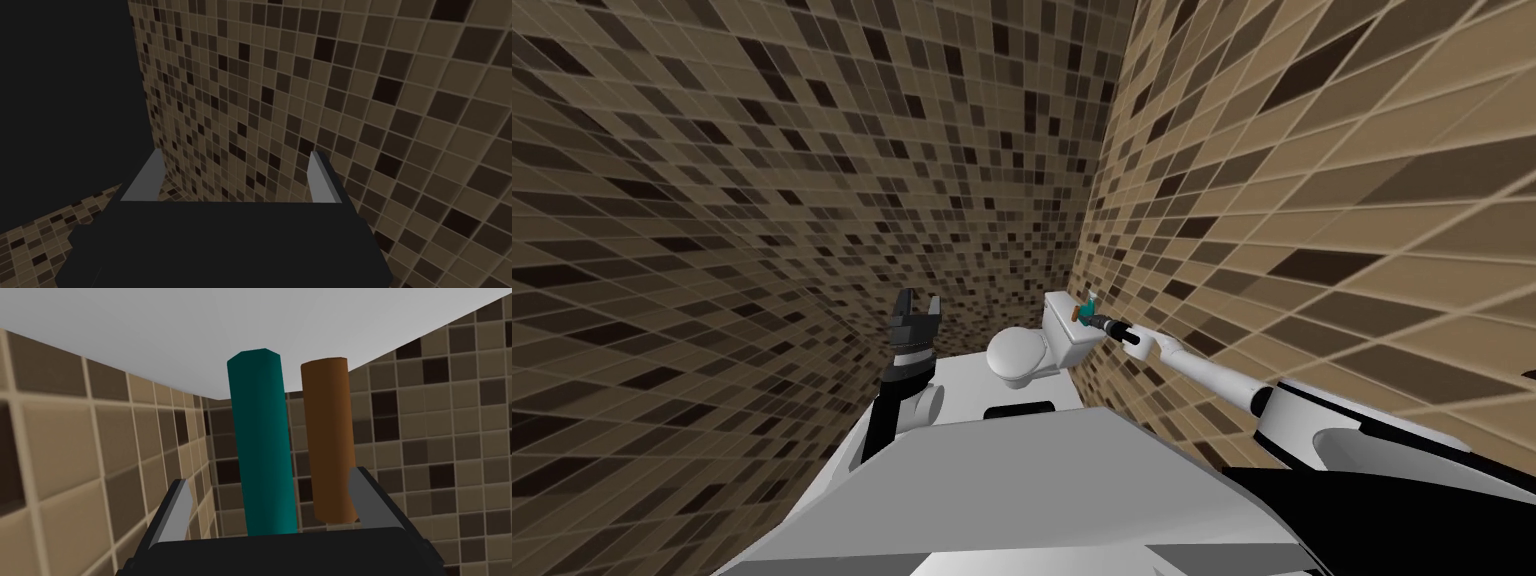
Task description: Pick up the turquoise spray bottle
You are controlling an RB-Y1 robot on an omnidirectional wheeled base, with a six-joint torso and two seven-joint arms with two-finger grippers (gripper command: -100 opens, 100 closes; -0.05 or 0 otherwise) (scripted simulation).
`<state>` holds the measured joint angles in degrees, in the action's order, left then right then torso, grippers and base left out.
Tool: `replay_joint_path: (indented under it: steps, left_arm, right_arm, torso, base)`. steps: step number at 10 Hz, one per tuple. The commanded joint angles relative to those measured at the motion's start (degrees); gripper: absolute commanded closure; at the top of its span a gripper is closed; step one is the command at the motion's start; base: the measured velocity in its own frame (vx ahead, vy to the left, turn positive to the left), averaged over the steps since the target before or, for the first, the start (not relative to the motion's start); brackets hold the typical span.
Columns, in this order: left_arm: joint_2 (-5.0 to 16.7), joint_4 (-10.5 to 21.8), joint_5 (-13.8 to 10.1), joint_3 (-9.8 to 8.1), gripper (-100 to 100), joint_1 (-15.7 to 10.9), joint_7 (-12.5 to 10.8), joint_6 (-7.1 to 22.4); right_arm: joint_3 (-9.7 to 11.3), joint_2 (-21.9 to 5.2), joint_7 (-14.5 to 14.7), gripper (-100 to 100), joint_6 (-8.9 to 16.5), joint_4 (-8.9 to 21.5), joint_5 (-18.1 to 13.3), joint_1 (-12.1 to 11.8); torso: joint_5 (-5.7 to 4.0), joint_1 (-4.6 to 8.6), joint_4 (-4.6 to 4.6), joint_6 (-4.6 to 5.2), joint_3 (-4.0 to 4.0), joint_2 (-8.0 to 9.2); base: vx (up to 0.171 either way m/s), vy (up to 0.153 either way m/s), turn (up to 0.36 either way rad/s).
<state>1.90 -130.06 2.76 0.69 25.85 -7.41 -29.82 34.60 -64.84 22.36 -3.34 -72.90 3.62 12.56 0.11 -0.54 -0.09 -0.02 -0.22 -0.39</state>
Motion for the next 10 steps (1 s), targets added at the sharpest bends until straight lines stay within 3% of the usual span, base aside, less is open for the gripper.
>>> replay_joint_path:
  steps: [1, 3, 4, 5, 7, 8, 10]
  left_arm:
    - [0.0, 0.0, 0.0, 0.0, 0, 0.0, 0.0, 0.0]
    - [0.01, 0.0, 0.0, -0.01, 0, -0.01, 0.0, 0.0]
    - [0.01, 0.0, 0.0, -0.01, 0, -0.01, 0.0, 0.0]
    - [0.0, 0.0, 0.0, -0.01, 0, 0.0, 0.0, 0.0]
    - [0.0, 0.0, 0.0, 0.0, 0, -0.01, 0.0, 0.0]
    - [0.01, 0.0, 0.0, -0.01, 0, -0.01, 0.0, 0.0]
    - [0.0, 0.0, 0.0, 0.0, 0, 0.0, 0.0, 0.0]
  right_arm:
    - [0.5, -0.21, -0.06, -100, -2.86, 2.83, 0.34, 0.43]
    - [0.5, -0.21, -0.06, -100, -5.46, 2.83, 0.34, 0.43]
    - [0.75, -2.06, 0.27, -100, -7.73, 5.87, 2.18, -0.59]
    - [0.75, -2.06, 0.27, -100, -9.3, 7.45, 2.18, -0.59]
    - [0.75, -2.06, 0.27, -100, -11.99, 7.45, 2.18, -0.59]
    - [0.99, -3.91, 0.59, -100, -13.9, 10.28, 4.03, -1.61]
    - [0.99, -3.91, 0.59, -100, -16.81, 12.07, 4.03, -1.61]
  torso:
    - [0.0, 0.0, 0.0, 0.0, 0.0, 0.0]
    - [-0.09, 0.43, 0.04, 0.0, 0.12, 0.21]
    - [-0.12, 0.54, 0.06, 0.01, 0.16, 0.29]
    - [-0.07, 0.24, 0.04, 0.03, 0.08, 0.13]
    - [-0.04, 0.18, 0.02, -0.01, 0.05, 0.1]
    - [-0.07, 0.35, 0.04, -0.01, 0.11, 0.21]
    - [-0.02, 0.07, 0.01, 0.0, 0.04, 0.08]
  base:
    - [0.041, 0.061, -0.005]
    - [-0.007, -0.011, 0.002]
    - [0.057, 0.088, -0.025]
    - [0.079, 0.13, -0.035]
    - [0.023, 0.051, 0.002]
    - [0.06, 0.107, -0.015]
    - [0.047, 0.093, -0.021]
